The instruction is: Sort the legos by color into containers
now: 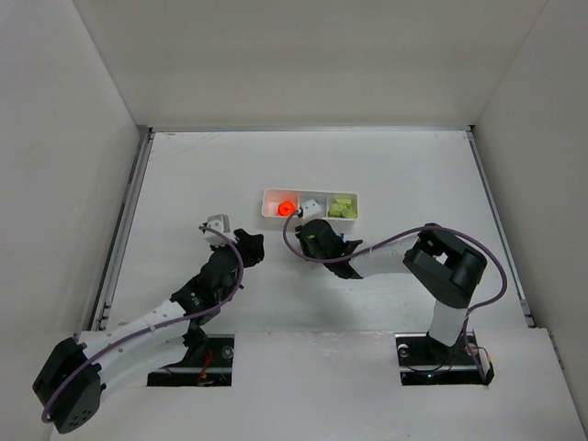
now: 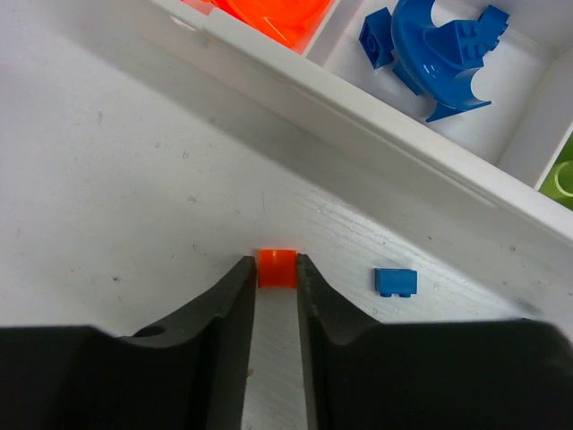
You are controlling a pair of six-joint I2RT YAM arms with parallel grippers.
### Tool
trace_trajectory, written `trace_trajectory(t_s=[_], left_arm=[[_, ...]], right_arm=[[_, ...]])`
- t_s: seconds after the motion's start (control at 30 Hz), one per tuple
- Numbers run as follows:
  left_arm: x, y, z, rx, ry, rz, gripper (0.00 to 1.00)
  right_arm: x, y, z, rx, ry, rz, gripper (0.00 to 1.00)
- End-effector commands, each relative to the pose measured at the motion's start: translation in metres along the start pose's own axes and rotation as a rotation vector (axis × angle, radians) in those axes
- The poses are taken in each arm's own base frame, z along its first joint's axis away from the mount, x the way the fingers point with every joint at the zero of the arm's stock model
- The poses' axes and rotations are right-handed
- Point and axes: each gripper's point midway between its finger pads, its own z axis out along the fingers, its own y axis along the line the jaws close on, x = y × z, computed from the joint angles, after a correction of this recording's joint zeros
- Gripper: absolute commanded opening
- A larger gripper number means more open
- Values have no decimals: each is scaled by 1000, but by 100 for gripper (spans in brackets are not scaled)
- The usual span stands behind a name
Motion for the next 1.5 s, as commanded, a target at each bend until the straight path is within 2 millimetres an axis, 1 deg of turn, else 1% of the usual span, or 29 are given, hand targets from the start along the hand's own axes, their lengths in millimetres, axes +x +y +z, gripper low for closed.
trace_trajectory(t_s=[0.0, 0.1, 0.17, 0.3, 0.37, 0.4, 0.47, 0.53, 0.63, 0.7, 0.83, 0.9, 0.97, 1.07, 1.23, 1.3, 1.37, 1.4, 1.47], left_arm=[[-12, 3, -2, 0, -44, -30, 42], [-18, 11, -4, -19, -63, -42, 42], [-22, 16, -5, -33, -77, -56, 42], [-24, 22, -6, -50, -84, -79, 42], [-24, 23, -6, -51, -82, -84, 42], [-23, 22, -6, -48, -80, -84, 42], [-21, 21, -5, -46, -73, -83, 42], [-19, 19, -5, -42, -66, -81, 42], [-14, 14, -4, -32, -48, -74, 42], [-12, 11, -4, -23, -43, -70, 42], [-8, 7, -3, -13, -34, -65, 42], [-5, 5, -2, -11, -27, -61, 42], [-3, 4, -2, -7, -20, -57, 42], [1, -1, 0, 1, -7, -48, 42], [15, -15, 3, 27, 28, -11, 42], [23, -24, 4, 42, 45, 7, 43], [33, -34, 6, 60, 70, 33, 44], [39, -41, 7, 73, 87, 49, 45], [55, -57, 9, 101, 127, 91, 46]], right_arm=[[-17, 3, -5, 8, -60, 39, 27], [-37, 11, -19, -17, -108, 82, 25], [-55, 16, -30, -47, -149, 112, 24], [-100, 28, -53, -109, -218, 158, 23], [-123, 34, -59, -131, -246, 173, 23], [-135, 39, -60, -143, -259, 180, 24], [-151, 44, -55, -146, -270, 186, 24], [-160, 39, -39, -122, -264, 197, 24], [-161, 33, -11, -79, -234, 200, 24], [-161, 29, 3, -55, -222, 206, 25], [-162, 19, 17, -15, -219, 237, 28], [-160, 15, 21, -5, -211, 247, 30], [-159, 15, 22, -5, -203, 255, 34], [-161, 15, 20, -10, -211, 260, 43], [-167, 10, 13, -13, -228, 279, 52], [-169, 7, 9, -5, -237, 287, 53], [-171, -1, 0, 11, -258, 301, 53], [-171, -7, -7, 25, -272, 310, 52], [-166, -21, -26, 55, -296, 321, 46]])
